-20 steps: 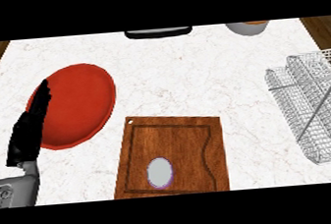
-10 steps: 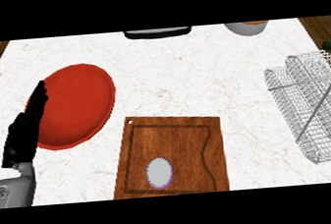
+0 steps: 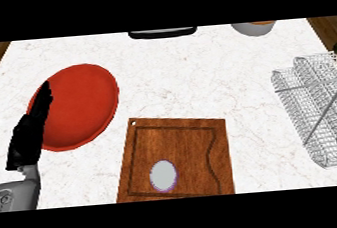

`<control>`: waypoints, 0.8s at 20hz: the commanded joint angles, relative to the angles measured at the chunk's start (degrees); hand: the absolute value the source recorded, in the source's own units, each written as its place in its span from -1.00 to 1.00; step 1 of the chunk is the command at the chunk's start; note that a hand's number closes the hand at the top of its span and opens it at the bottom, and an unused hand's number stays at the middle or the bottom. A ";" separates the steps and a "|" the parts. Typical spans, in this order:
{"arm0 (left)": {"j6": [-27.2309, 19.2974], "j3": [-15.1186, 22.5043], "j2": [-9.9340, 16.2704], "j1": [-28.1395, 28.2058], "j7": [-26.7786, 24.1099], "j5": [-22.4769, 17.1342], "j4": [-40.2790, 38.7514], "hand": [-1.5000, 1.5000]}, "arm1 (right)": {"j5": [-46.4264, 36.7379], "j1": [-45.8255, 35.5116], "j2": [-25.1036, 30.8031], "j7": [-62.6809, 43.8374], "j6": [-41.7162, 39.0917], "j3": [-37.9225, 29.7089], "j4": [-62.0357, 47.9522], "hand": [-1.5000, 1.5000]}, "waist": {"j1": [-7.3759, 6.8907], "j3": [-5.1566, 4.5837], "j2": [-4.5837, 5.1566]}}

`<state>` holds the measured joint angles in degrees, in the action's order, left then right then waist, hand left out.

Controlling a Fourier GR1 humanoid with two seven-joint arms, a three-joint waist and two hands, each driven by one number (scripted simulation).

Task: Pick the squash from the cutting board and place it in the tiered basket

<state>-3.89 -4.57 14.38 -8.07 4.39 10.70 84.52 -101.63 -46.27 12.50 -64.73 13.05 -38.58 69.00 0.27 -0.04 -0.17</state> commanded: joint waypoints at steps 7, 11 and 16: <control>-0.97 0.09 -1.22 0.01 -1.53 0.66 -1.62 0.00 | -10.80 0.93 -8.45 -13.01 -4.24 -0.59 24.03 -1.00 | 0.90 -0.09 -0.44; 0.28 -0.74 0.38 0.41 -0.29 0.16 -0.92 0.00 | -8.85 4.34 -12.30 -12.26 -8.34 0.70 37.93 -1.00 | 1.06 -0.04 -0.96; 0.94 -0.83 0.49 -0.98 -0.24 -0.42 -0.70 0.00 | -7.45 13.17 -12.47 -15.76 -14.18 9.18 50.57 -1.00 | 0.16 -0.05 -0.79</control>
<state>-3.52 -5.13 14.56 -7.90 3.96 10.76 83.79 -109.67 -37.13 0.35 -68.66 5.86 -35.13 110.14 0.67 -0.08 -0.96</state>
